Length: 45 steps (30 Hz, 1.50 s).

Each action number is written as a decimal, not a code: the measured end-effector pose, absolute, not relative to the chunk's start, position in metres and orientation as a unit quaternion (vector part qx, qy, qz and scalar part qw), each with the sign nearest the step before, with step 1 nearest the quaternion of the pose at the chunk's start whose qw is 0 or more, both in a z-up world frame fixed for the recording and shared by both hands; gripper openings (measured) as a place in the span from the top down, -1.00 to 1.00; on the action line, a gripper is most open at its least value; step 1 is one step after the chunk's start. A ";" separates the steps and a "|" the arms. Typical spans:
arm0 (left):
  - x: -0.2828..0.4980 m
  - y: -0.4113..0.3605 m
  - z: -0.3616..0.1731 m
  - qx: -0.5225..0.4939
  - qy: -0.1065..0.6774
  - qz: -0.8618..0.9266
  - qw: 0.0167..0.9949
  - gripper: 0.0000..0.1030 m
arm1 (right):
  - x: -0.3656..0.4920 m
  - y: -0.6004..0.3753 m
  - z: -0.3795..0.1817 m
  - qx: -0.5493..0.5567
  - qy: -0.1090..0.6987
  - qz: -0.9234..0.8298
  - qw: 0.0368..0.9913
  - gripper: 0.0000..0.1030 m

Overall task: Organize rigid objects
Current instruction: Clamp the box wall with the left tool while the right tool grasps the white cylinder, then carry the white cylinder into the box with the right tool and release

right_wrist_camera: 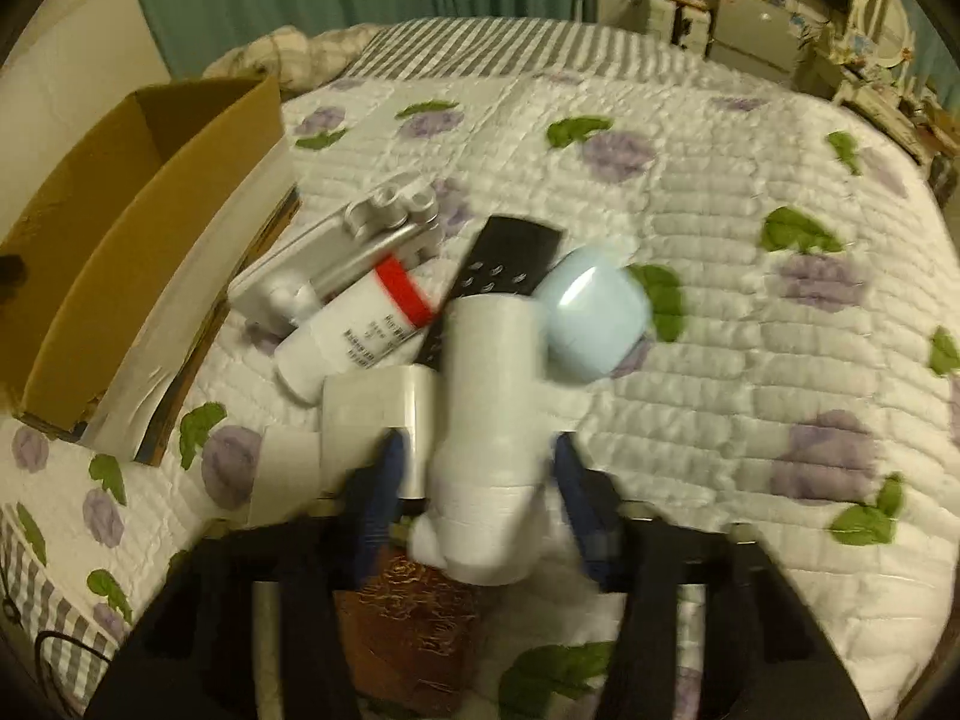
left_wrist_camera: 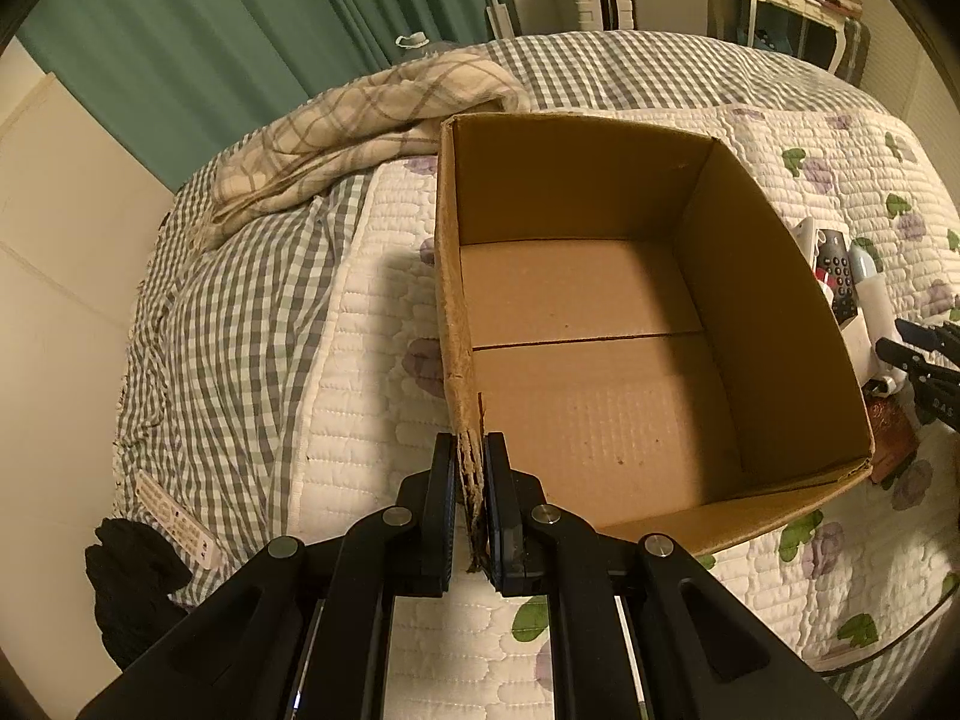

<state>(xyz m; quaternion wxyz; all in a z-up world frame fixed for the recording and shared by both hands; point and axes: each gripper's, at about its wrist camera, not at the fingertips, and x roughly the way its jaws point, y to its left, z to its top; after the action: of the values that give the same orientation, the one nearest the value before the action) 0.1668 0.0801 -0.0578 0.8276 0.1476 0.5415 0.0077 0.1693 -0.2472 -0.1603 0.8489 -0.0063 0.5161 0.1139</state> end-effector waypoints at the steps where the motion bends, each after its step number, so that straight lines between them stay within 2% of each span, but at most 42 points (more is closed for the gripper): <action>1: 0.167 0.080 -0.058 0.146 0.542 0.008 0.828 0.83 | 0.168 -0.250 -0.160 -0.002 0.517 0.117 0.848 0.20; 12: 0.166 0.079 -0.058 0.146 0.542 0.007 0.828 0.83 | 0.157 -0.250 -0.127 -0.020 0.474 0.117 0.873 0.21; 20: 0.166 0.079 -0.058 0.145 0.542 0.005 0.828 0.83 | 0.159 -0.229 -0.053 -0.028 0.411 0.152 0.899 0.21; 28: 0.165 0.079 -0.059 0.145 0.541 0.008 0.828 0.83 | 0.180 -0.150 0.011 -0.045 0.353 0.233 0.905 0.21; 32: 0.165 0.079 -0.059 0.144 0.539 0.010 0.830 0.83 | 0.191 -0.113 0.001 -0.044 0.369 0.267 0.889 0.21; 40: 0.165 0.081 -0.058 0.137 0.539 0.006 0.831 0.84 | 0.198 -0.048 -0.069 -0.065 0.441 0.293 0.846 0.22; 45: 0.165 0.083 -0.058 0.135 0.538 0.003 0.832 0.84 | 0.200 -0.031 -0.097 -0.094 0.457 0.278 0.840 0.22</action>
<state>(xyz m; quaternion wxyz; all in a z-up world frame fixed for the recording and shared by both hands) 0.1648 0.0826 -0.0577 0.8317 0.1354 0.5385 0.0034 0.2003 -0.0312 -0.0965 0.8400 -0.0941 0.4565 0.2777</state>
